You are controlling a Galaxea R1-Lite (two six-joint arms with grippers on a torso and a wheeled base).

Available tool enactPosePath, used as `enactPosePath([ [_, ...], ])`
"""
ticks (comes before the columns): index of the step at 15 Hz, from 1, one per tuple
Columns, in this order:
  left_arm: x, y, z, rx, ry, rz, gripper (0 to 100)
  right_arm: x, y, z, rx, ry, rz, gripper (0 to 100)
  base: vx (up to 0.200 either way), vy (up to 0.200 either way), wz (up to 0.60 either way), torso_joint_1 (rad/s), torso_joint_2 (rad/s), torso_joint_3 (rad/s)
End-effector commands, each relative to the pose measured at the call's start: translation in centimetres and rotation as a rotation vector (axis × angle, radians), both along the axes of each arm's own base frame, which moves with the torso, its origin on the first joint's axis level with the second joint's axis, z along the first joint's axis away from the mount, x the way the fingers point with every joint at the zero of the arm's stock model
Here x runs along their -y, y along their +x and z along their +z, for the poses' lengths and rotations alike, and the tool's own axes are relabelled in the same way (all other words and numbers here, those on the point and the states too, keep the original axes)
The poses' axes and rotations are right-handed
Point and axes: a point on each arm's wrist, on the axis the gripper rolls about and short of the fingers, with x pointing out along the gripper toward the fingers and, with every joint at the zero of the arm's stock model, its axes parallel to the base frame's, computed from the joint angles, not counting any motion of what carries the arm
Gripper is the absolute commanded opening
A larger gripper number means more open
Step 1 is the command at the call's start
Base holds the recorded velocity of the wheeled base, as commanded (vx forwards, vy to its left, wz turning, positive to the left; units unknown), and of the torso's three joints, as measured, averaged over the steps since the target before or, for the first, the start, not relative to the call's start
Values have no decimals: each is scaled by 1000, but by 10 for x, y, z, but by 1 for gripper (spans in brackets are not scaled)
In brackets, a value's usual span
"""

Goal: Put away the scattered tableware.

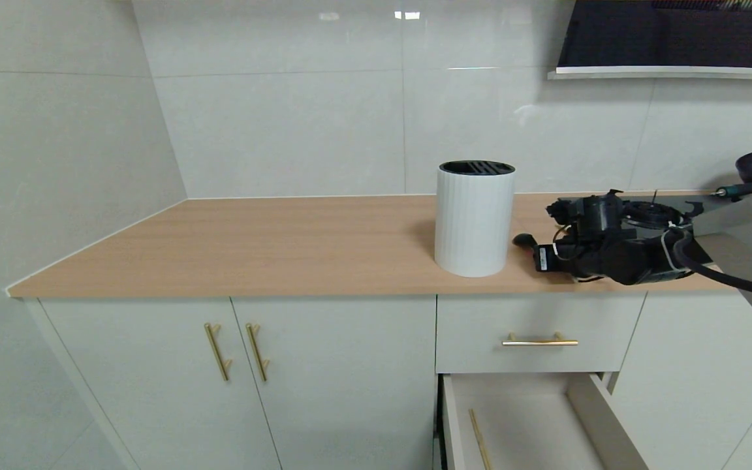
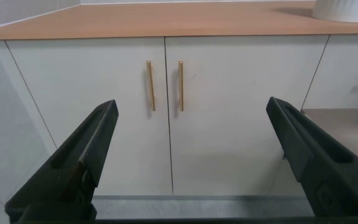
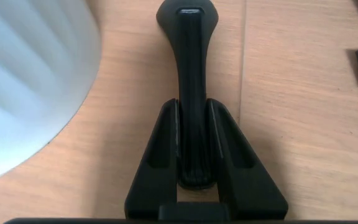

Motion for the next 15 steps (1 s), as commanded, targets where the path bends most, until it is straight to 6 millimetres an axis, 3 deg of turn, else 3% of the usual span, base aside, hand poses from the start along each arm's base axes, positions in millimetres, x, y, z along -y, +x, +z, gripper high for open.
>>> enactPosePath([
  [1, 0, 0, 0, 1, 0, 0, 100, -2, -3, 12, 16, 5, -34, 0, 0, 0, 0, 0, 0, 0],
  [2, 0, 0, 0, -1, 0, 1, 100, -2, -11, 26, 12, 17, -63, 0, 0, 0, 0, 0, 0, 0],
  [5, 0, 0, 0, -1, 0, 1, 100, -3, -72, 77, -26, 119, -117, 0, 0, 0, 0, 0, 0, 0],
  [8, 0, 0, 0, -1, 0, 1, 100, 4, -129, 98, -28, 118, -102, 0, 0, 0, 0, 0, 0, 0],
  [9, 0, 0, 0, -1, 0, 0, 100, 4, -157, 103, -34, 116, -87, 0, 0, 0, 0, 0, 0, 0],
  [11, 0, 0, 0, -1, 0, 1, 100, 7, -194, 100, -60, 110, -72, 0, 0, 0, 0, 0, 0, 0],
  [15, 0, 0, 0, 1, 0, 1, 100, -2, -233, 70, -169, 76, -18, 0, 0, 0, 0, 0, 0, 0],
])
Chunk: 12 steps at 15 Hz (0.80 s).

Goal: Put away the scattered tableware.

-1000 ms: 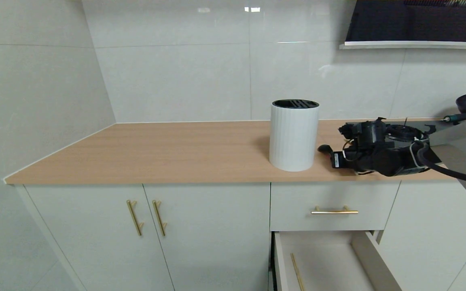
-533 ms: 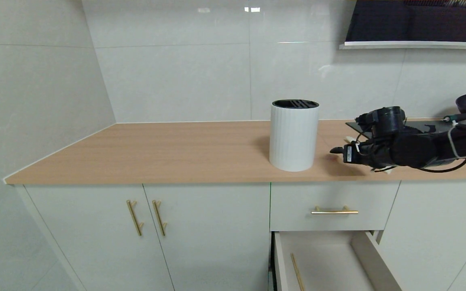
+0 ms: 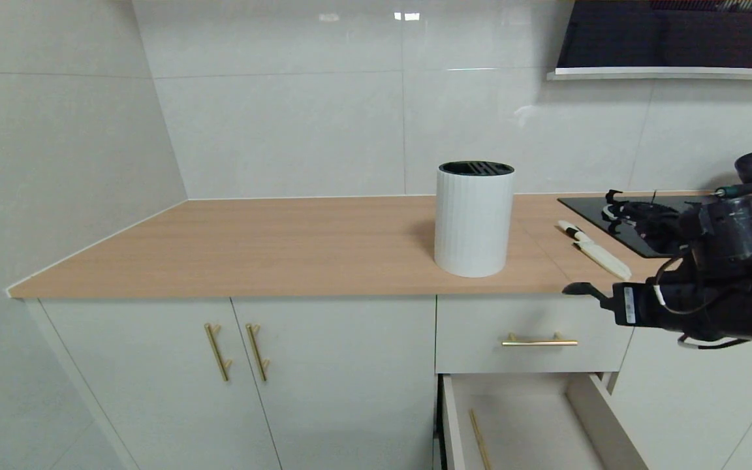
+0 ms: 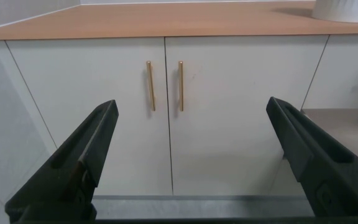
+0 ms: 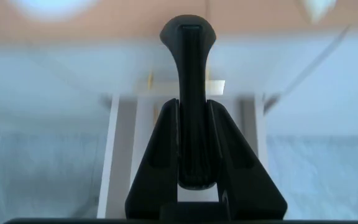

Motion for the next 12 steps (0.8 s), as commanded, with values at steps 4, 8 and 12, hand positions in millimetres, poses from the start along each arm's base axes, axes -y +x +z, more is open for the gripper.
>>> enactPosePath([
  [4, 0, 0, 0, 0, 0, 0, 100, -5, -34, -19, -74, -18, 51, 0, 0, 0, 0, 0, 0, 0],
  [8, 0, 0, 0, 0, 0, -1, 100, -10, -37, -28, -110, -32, 72, 0, 0, 0, 0, 0, 0, 0],
  [12, 0, 0, 0, 0, 0, -1, 100, -12, -31, -37, -127, -38, 71, 0, 0, 0, 0, -25, 57, 35],
])
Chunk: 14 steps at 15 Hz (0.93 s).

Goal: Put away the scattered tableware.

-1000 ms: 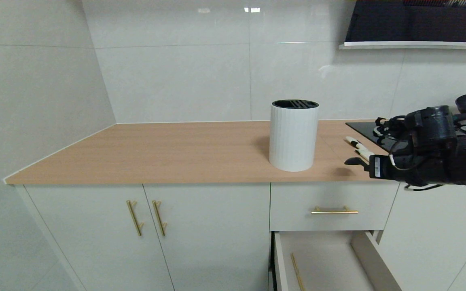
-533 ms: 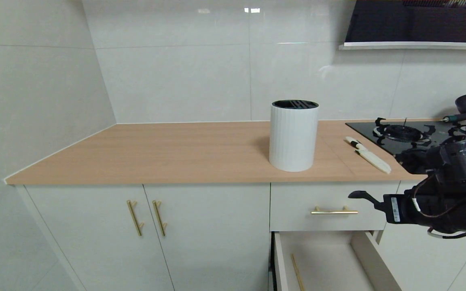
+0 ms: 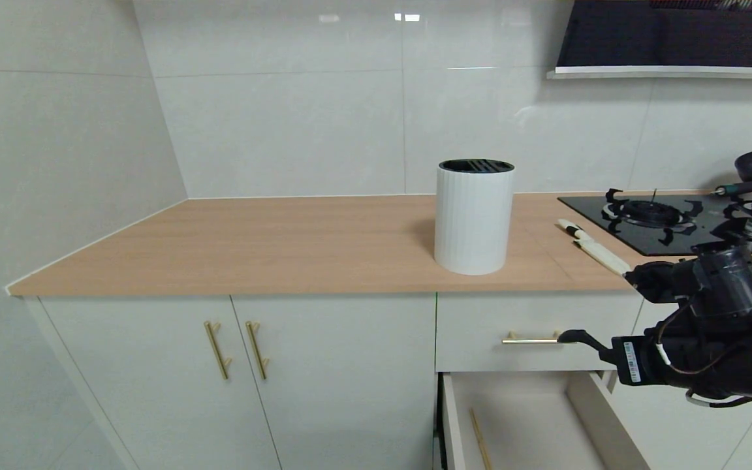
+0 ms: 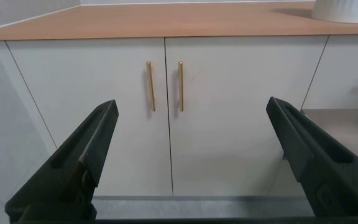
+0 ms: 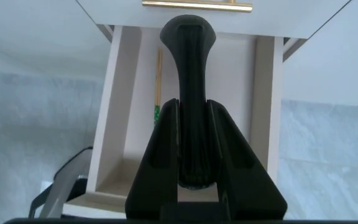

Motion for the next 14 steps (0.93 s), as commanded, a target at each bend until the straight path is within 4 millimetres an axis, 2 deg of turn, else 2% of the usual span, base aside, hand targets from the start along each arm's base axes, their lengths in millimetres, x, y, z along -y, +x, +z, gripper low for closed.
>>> enactPosePath([
  [1, 0, 0, 0, 0, 0, 1, 100, -1, 3, -6, -20, -7, 1, 0, 0, 0, 0, -149, 330, 198],
  [14, 0, 0, 0, 0, 0, 0, 100, -2, 7, -18, -37, -16, 2, 0, 0, 0, 0, -151, 449, 287],
])
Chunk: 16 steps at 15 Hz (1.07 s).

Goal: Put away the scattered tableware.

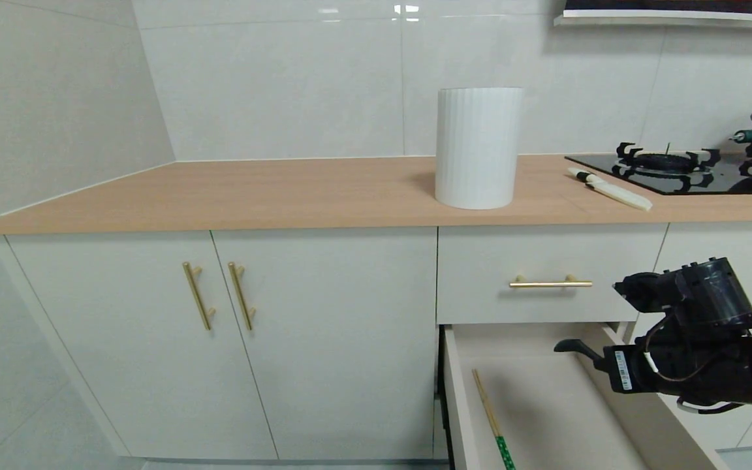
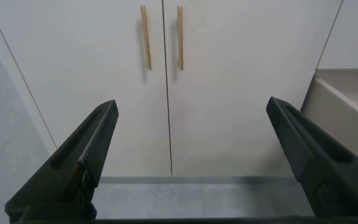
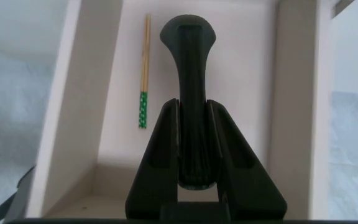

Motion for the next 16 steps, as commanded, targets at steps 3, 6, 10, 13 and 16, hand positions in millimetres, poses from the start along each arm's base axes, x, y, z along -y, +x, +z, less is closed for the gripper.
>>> enactPosePath([
  [3, 0, 0, 0, 0, 0, 1, 100, -1, 2, -4, -13, -4, 0, 0, 0, 0, 0, 6, 32, -2],
  [6, 0, 0, 0, 0, 0, 1, 100, -1, 4, -8, -28, -9, 0, 0, 0, 0, 0, 0, 0, 0],
  [10, 0, 0, 0, 0, 0, 0, 100, -7, 22, -42, -97, -37, -7, 0, 0, 0, 0, -70, 105, 68],
  [13, 0, 0, 0, 0, 0, 0, 100, -13, 42, -90, -155, -60, -16, 0, 0, 0, 0, -11, 19, 15],
  [16, 0, 0, 0, 0, 0, 1, 100, -17, 54, -128, -187, -87, -28, 0, 0, 0, 0, 0, 0, 0],
])
